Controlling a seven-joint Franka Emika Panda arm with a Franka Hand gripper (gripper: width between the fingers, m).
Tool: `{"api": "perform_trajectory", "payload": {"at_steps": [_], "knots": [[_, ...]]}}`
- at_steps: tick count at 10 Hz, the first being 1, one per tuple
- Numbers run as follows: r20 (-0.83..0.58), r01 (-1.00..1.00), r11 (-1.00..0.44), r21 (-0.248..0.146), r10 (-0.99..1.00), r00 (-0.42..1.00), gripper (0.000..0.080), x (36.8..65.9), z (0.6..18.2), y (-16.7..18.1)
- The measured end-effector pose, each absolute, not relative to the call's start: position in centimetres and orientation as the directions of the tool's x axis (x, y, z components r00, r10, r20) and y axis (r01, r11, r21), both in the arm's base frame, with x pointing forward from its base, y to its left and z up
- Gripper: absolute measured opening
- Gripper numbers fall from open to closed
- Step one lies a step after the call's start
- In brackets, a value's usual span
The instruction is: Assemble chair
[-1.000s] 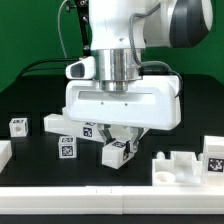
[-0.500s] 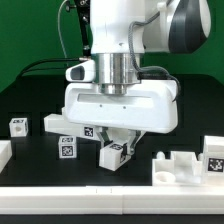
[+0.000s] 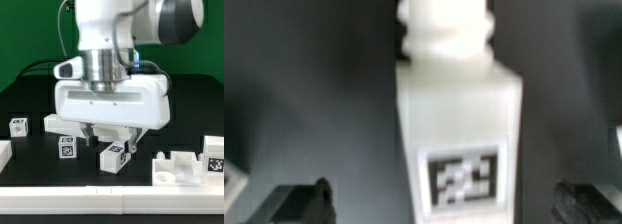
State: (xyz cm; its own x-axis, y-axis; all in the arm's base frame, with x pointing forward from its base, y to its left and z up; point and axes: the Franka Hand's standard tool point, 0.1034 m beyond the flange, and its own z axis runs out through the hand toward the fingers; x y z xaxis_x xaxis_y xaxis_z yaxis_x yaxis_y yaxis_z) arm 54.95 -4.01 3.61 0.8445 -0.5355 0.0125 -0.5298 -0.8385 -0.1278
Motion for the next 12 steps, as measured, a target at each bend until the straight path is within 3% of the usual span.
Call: {"api": "perform_trajectory", "payload": {"at_steps": [2,6,9,12], "knots": [[-0.115,-0.538,-0.830,-0.148,-0.526,0.843,0.0642,56.7,5.0,-5.1],[-0.347,-0.500,-0.858,-0.117,-0.436,0.830,0.0649,56.3,4.4,-3.2],[-0.586,-0.511,-0.852,-0.114,-0.358,0.727,0.0649,55.3,4.5,-4.4],[-0.767,-0.535,-0.839,-0.101,-0.277,0.579,0.0649,57.1,4.6,-6.4]]}}
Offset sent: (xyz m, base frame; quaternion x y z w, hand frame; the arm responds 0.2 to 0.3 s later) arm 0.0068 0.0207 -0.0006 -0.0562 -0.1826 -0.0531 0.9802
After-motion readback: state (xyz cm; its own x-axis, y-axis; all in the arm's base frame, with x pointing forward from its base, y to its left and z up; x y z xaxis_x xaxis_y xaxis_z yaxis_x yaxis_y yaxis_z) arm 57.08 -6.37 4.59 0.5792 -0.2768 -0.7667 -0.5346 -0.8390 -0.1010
